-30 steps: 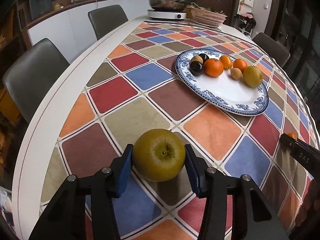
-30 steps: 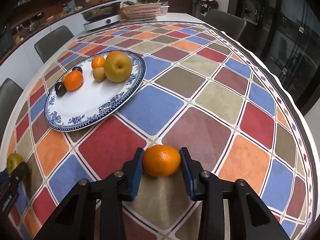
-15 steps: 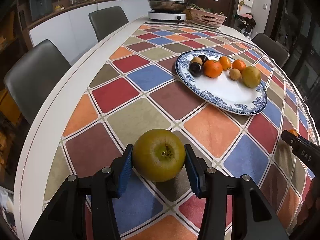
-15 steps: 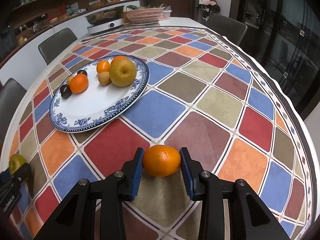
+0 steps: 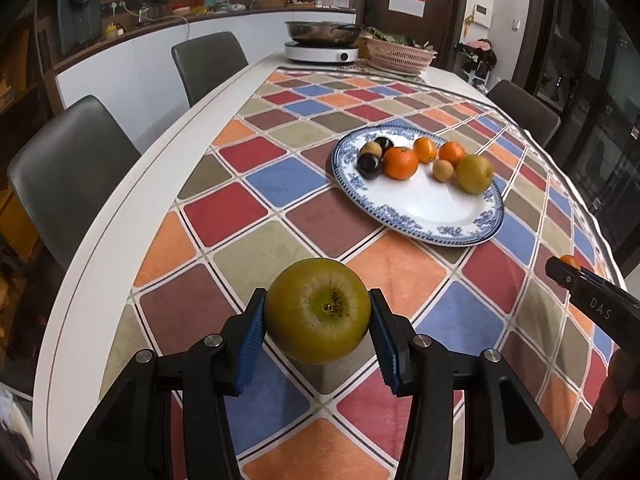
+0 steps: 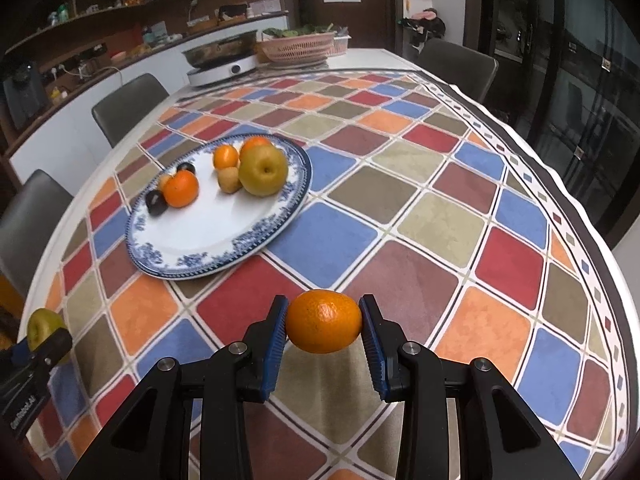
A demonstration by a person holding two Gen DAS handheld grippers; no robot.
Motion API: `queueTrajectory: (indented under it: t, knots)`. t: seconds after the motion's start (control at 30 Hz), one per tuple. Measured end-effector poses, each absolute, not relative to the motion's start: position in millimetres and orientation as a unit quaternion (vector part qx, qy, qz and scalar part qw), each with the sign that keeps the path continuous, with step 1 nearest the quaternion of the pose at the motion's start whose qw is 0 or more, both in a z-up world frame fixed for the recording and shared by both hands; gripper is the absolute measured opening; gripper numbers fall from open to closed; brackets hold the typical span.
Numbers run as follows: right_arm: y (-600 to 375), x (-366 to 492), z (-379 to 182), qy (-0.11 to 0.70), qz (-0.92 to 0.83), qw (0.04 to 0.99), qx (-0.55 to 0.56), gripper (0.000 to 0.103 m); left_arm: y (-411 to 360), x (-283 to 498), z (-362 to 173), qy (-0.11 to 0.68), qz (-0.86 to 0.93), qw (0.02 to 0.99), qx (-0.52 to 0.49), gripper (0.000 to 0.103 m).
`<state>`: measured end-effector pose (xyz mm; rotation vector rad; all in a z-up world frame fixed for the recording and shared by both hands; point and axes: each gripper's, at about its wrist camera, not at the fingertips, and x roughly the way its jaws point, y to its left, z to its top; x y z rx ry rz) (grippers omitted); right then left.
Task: Organize fruits
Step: 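Carry the green apple and the orange over the plate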
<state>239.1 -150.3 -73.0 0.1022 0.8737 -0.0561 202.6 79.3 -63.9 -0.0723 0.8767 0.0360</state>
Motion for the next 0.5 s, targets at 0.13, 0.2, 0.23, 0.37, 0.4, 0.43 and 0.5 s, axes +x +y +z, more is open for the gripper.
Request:
queueTrajectory:
  t: [0.13, 0.2, 0.23, 0.37, 0.4, 0.43, 0.5]
  knots:
    - [-150, 236, -63, 0.410, -0.020, 0.910, 0.050, 0.037, 78, 197, -51, 0.410, 0.010, 0.911, -0.035, 0.049]
    - [-150, 234, -59, 0.404, -0.017, 0.913, 0.049, 0.037, 77, 195, -45, 0.402, 0.006, 0.915, -0.034, 0.049]
    - [-150, 234, -57, 0.401, -0.015, 0.915, 0.049, 0.037, 76, 194, -41, 0.398, 0.003, 0.917, -0.033, 0.049]
    - [-150, 231, -47, 0.388, -0.006, 0.920, 0.045, 0.037, 73, 193, -30, 0.387, -0.012, 0.921, -0.035, 0.049]
    - [-149, 230, -44, 0.384, -0.003, 0.922, 0.044, 0.037, 72, 193, -28, 0.386, -0.015, 0.922, -0.035, 0.049]
    - [-149, 230, -41, 0.380, -0.002, 0.924, 0.041, 0.037, 71, 193, -26, 0.383, -0.018, 0.923, -0.035, 0.049]
    - [-149, 229, -35, 0.371, 0.003, 0.928, 0.038, 0.037, 70, 194, -22, 0.380, -0.024, 0.924, -0.034, 0.049]
